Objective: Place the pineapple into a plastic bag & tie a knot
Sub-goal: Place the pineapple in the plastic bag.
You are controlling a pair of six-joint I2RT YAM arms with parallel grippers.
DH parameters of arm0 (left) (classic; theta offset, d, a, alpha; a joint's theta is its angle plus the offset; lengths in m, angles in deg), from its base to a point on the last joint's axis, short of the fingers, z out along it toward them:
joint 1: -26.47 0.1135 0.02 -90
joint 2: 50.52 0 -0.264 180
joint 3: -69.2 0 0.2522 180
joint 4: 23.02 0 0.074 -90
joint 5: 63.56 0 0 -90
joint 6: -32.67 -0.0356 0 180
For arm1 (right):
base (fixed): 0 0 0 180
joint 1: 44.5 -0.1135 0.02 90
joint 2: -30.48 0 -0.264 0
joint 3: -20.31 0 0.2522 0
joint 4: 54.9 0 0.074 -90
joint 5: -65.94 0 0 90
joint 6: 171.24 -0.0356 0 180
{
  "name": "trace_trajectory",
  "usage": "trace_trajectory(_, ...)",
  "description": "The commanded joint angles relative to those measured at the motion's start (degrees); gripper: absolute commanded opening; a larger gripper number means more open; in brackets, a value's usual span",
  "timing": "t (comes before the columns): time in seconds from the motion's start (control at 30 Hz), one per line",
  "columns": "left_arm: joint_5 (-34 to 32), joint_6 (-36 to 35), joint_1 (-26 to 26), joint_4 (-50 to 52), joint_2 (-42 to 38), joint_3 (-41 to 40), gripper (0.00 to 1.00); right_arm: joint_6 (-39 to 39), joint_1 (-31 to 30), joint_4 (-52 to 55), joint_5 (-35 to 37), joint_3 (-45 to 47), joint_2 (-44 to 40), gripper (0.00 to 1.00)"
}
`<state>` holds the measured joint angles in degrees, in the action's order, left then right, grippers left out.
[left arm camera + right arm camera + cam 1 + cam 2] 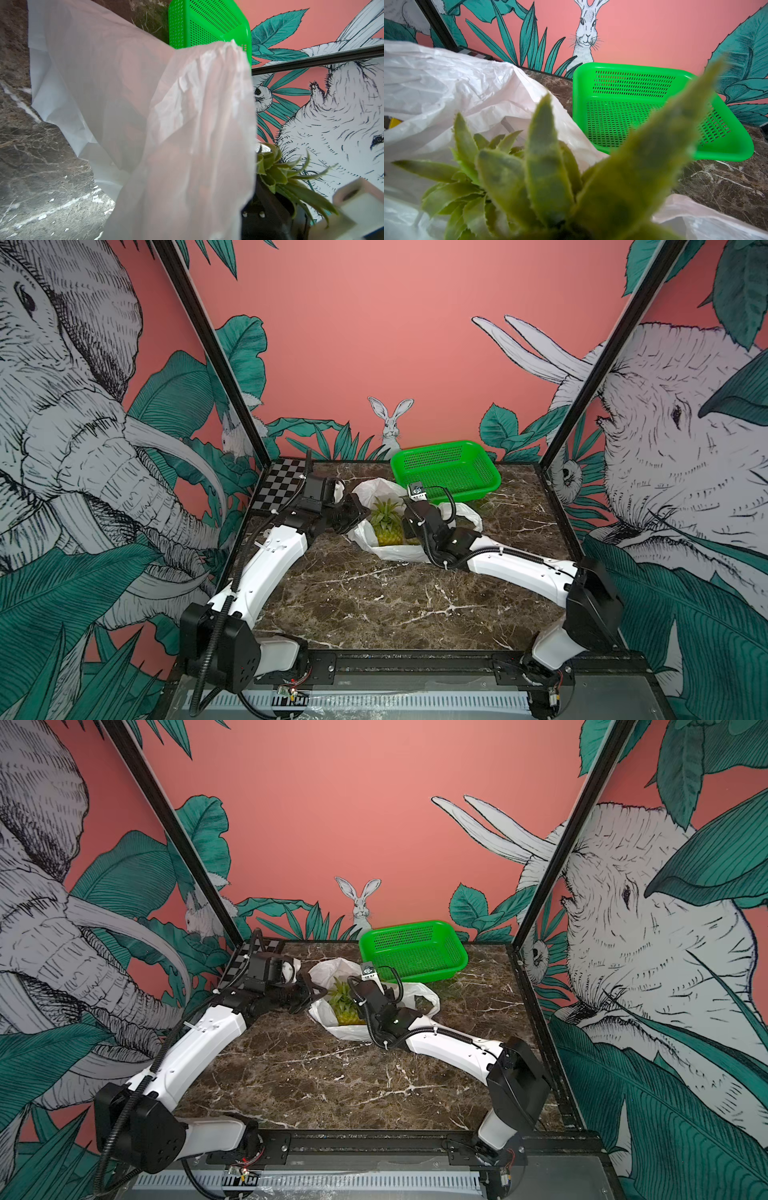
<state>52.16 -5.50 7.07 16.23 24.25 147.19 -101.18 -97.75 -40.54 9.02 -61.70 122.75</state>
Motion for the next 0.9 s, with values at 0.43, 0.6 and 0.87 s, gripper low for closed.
trace_trajectory(0.43,-0.31,-0.07,0.41,0.78,-1.10,-0.50,0.00,-4.94,-1.06,-4.91,-0.22,8.59,0.59,0.55)
trace_trajectory(0.6,-0.40,0.02,0.41,0.70,-1.07,-0.41,0.00,-4.53,-1.00,1.86,-4.74,5.13,-5.82,0.77)
trace_trajectory(0.87,-0.67,0.33,0.40,-0.08,-1.43,-1.47,0.00,-8.46,1.51,16.00,-12.43,-1.42,-19.66,0.87)
